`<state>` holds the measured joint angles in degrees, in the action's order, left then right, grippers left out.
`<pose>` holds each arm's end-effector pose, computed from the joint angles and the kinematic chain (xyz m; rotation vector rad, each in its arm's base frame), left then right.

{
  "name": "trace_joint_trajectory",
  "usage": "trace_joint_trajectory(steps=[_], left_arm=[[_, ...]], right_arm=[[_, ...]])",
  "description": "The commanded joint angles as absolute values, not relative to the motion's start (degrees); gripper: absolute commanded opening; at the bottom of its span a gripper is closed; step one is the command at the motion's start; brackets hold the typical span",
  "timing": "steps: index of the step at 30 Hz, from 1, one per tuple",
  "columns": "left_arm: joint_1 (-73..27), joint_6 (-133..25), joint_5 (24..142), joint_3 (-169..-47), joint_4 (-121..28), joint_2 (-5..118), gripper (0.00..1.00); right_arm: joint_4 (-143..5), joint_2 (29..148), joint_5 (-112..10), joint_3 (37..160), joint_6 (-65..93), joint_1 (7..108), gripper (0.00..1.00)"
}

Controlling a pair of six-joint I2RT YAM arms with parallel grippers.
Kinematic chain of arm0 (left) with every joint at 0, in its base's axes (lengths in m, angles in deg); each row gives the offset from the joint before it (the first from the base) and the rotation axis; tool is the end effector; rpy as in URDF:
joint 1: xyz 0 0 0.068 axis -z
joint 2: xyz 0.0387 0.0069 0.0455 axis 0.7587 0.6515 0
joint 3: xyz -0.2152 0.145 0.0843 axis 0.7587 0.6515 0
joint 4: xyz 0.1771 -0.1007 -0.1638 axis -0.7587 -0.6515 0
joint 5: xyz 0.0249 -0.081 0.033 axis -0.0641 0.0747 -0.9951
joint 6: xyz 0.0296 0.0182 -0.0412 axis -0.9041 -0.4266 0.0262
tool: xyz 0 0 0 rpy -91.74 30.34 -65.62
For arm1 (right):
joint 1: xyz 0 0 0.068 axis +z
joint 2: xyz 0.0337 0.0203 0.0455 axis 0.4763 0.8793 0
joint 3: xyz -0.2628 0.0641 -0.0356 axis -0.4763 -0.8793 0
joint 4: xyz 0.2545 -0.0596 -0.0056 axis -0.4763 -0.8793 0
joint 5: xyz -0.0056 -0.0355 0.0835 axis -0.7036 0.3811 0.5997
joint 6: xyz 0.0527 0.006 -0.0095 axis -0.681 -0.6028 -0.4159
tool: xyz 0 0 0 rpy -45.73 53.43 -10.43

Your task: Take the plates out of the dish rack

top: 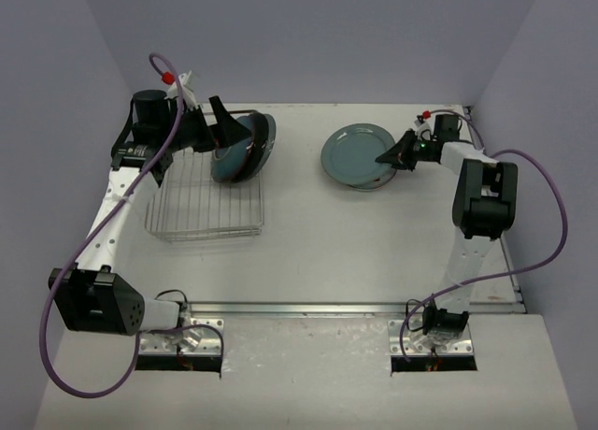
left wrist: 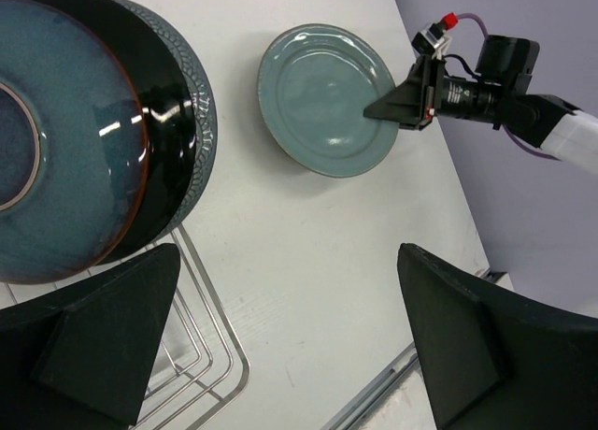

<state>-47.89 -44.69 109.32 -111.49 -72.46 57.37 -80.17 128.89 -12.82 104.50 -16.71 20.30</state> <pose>0.2949 -0.0279 0.3871 0.0710 2.0064 -0.8474 0.4446 -0.0378 0.1530 0.6097 2.3777 1.2091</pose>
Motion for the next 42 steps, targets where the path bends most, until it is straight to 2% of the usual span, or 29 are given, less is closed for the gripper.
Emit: trace_joint_trajectory(steps=[1, 10, 12, 13, 14, 15, 17, 18, 29, 36, 39, 42], left_arm=[[-48.0, -45.1, 109.4, -111.5, -70.6, 55.4, 1.00], [-48.0, -44.8, 109.4, -110.9, -70.3, 55.3, 1.00], [-48.0, -44.9, 109.4, -110.8, -70.4, 55.2, 1.00], [-48.0, -44.9, 109.4, -110.7, -70.4, 55.2, 1.00], [-48.0, -44.9, 109.4, -110.6, -70.4, 55.2, 1.00], [-48.0, -44.9, 109.4, -110.6, -70.4, 55.1, 1.00], [-48.0, -44.9, 109.4, -110.5, -70.3, 55.1, 1.00], [-48.0, -44.9, 109.4, -110.4, -70.2, 55.1, 1.00], [-48.0, -44.8, 109.5, -109.6, -69.9, 54.8, 1.00], [-48.0, -44.9, 106.3, -110.0, -70.4, 54.3, 1.00], [-48.0, -45.0, 98.8, -110.9, -71.8, 54.4, 1.00], [-48.0, -45.9, 93.5, -111.8, -73.1, 54.4, 1.00]], right_arm=[[-78.5, 128.9, -8.4, 110.4, -15.1, 20.0, 0.00], [-82.1, 131.4, -10.6, 112.8, -12.3, 19.7, 0.04], [-83.1, 131.8, -11.1, 113.3, -12.1, 19.6, 0.08], [-83.5, 132.0, -11.4, 113.5, -12.0, 19.5, 0.13], [-84.5, 132.4, -11.8, 113.8, -11.5, 19.4, 0.28], [-85.4, 132.5, -12.0, 114.2, -11.3, 19.4, 0.33], [-87.5, 133.2, -13.3, 115.6, -10.1, 19.4, 0.54], [-88.3, 133.6, -13.8, 116.2, -9.7, 19.5, 0.61], [-100.1, 133.6, -29.1, 122.0, -5.8, 19.5, 0.70], [-101.5, 130.4, -36.7, 120.7, -5.1, 19.6, 0.89], [-101.8, 129.4, -41.0, 120.9, -4.3, 20.5, 0.98], [-102.1, 128.9, -46.9, 121.2, -3.1, 22.0, 0.99]])
